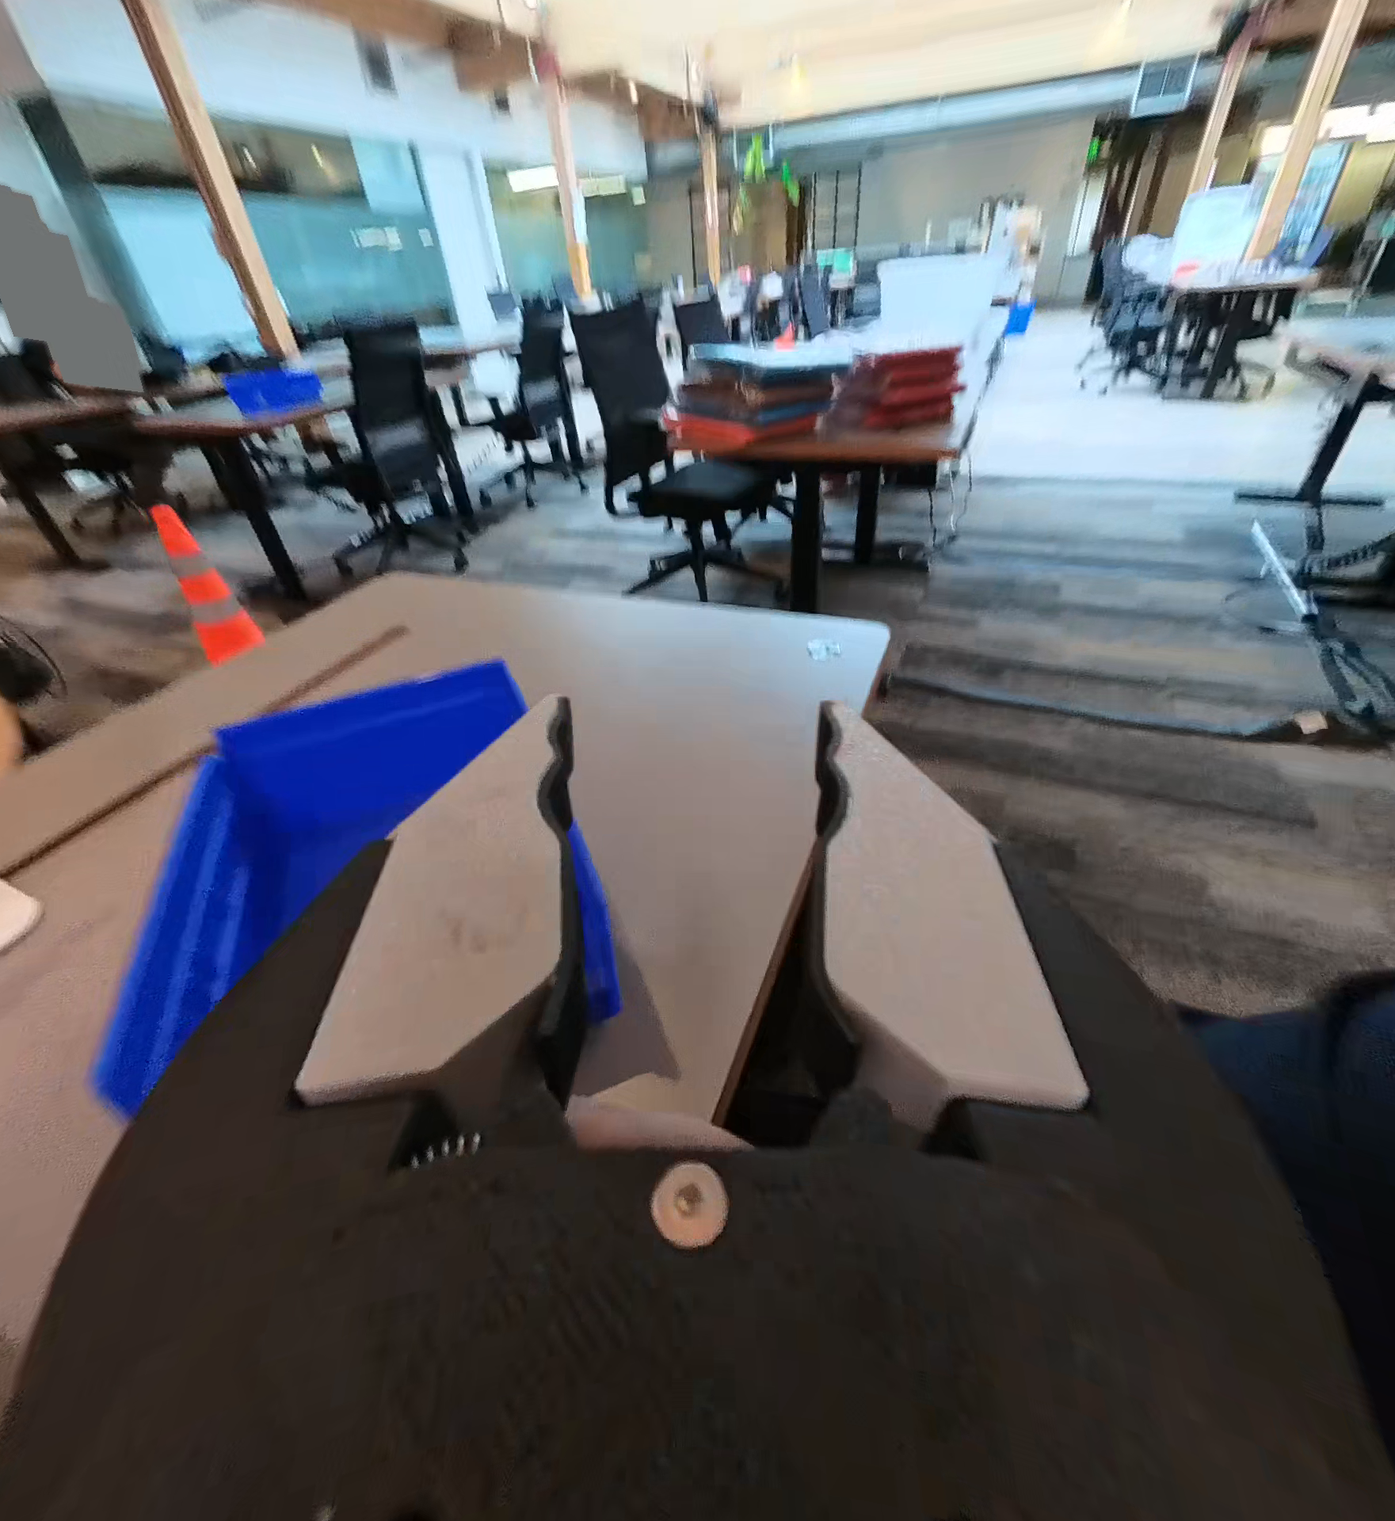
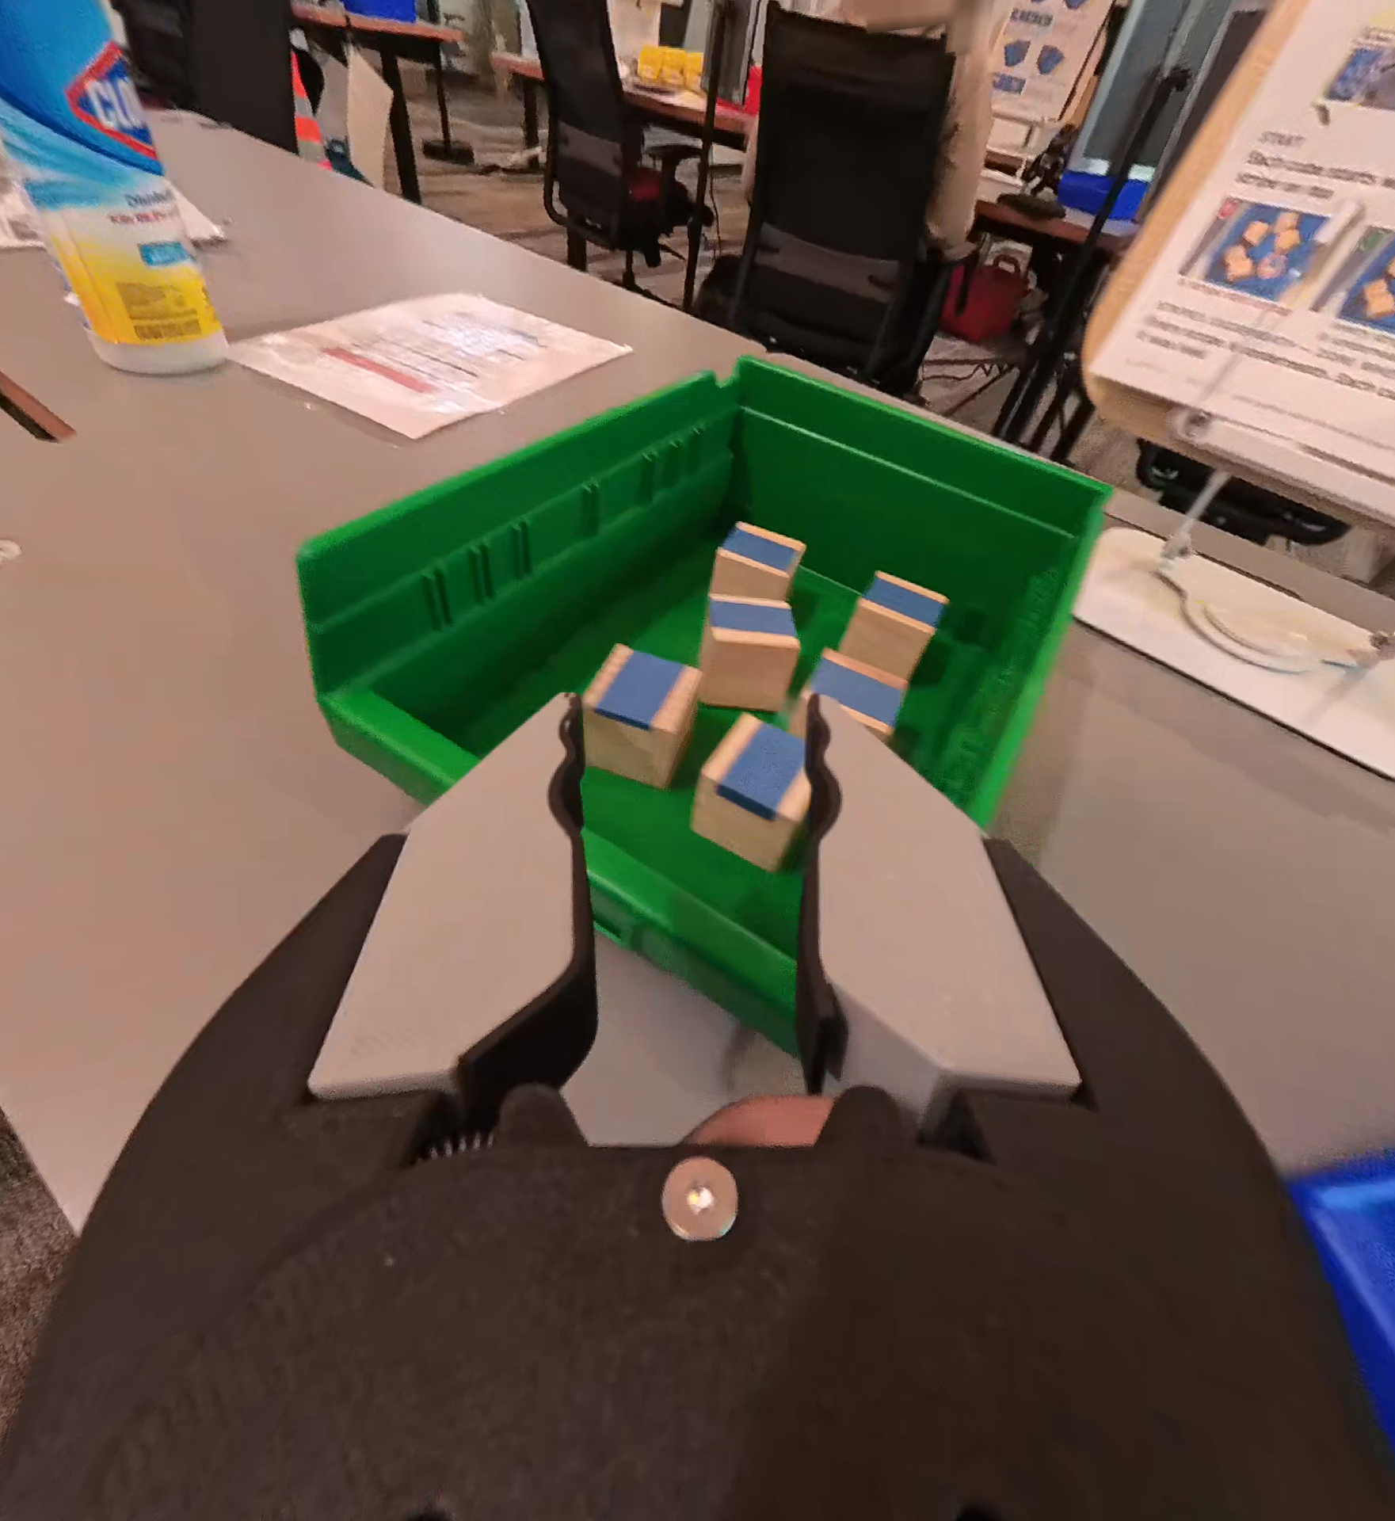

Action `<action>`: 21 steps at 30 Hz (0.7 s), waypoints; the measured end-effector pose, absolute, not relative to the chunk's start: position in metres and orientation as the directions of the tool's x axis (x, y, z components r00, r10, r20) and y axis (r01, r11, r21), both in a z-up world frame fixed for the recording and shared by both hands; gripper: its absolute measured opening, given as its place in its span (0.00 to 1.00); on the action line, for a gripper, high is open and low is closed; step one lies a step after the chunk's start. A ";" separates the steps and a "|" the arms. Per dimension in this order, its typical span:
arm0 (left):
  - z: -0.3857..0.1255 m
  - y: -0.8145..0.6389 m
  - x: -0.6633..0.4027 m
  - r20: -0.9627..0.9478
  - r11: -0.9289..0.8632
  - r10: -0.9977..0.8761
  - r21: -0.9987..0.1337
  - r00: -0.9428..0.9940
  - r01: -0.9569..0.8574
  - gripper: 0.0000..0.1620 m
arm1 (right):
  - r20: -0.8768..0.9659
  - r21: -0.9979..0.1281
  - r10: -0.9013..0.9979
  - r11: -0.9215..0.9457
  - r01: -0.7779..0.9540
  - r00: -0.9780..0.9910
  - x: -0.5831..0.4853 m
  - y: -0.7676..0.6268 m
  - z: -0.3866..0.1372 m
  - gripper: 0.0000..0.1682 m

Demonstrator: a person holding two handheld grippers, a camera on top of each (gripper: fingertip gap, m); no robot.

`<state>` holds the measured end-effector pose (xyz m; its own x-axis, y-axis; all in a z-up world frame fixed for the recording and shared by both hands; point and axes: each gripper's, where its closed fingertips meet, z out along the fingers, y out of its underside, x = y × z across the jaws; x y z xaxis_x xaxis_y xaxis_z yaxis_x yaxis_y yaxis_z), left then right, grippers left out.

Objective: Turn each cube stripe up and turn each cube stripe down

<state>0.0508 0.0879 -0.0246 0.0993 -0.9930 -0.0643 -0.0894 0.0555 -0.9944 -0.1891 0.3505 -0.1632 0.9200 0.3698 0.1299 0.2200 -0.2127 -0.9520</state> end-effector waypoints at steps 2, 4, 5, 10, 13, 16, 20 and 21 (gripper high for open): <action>0.002 0.095 0.002 -0.067 0.069 -0.989 -0.998 0.134 0.007 0.35 | 0.147 -0.938 0.362 -0.245 0.246 0.921 -0.160 0.341 -0.169 0.30; 0.010 0.112 -0.045 -0.042 0.053 -0.983 -0.997 0.177 0.058 0.35 | 0.191 -0.907 0.367 -0.290 0.307 0.911 -0.130 0.326 -0.181 0.31; 0.006 0.124 -0.066 -0.030 0.042 -0.978 -0.998 0.208 0.055 0.36 | 0.218 -0.888 0.366 -0.310 0.340 0.905 -0.113 0.316 -0.187 0.31; -0.082 0.218 -0.146 -0.133 0.051 -0.888 -0.980 0.441 -0.194 0.40 | 0.393 -0.778 0.294 -0.399 0.485 0.871 -0.014 0.267 -0.212 0.31; -0.175 0.303 -0.190 -0.296 -0.028 -0.765 -0.872 0.572 -0.489 0.41 | 0.464 -0.680 0.256 -0.510 0.526 0.848 0.043 0.241 -0.239 0.31; -0.245 0.344 -0.221 -0.331 -0.150 -0.758 -0.750 0.562 -0.644 0.39 | 0.538 -0.632 0.178 -0.561 0.535 0.824 0.095 0.225 -0.249 0.31; -0.252 0.366 -0.248 -0.418 -0.118 -0.723 -0.709 0.549 -0.695 0.42 | 0.514 -0.618 0.152 -0.618 0.486 0.845 0.153 0.214 -0.259 0.51; -0.252 0.368 -0.255 -0.417 -0.125 -0.727 -0.701 0.545 -0.702 0.41 | 0.498 -0.622 0.152 -0.624 0.473 0.854 0.166 0.214 -0.259 0.53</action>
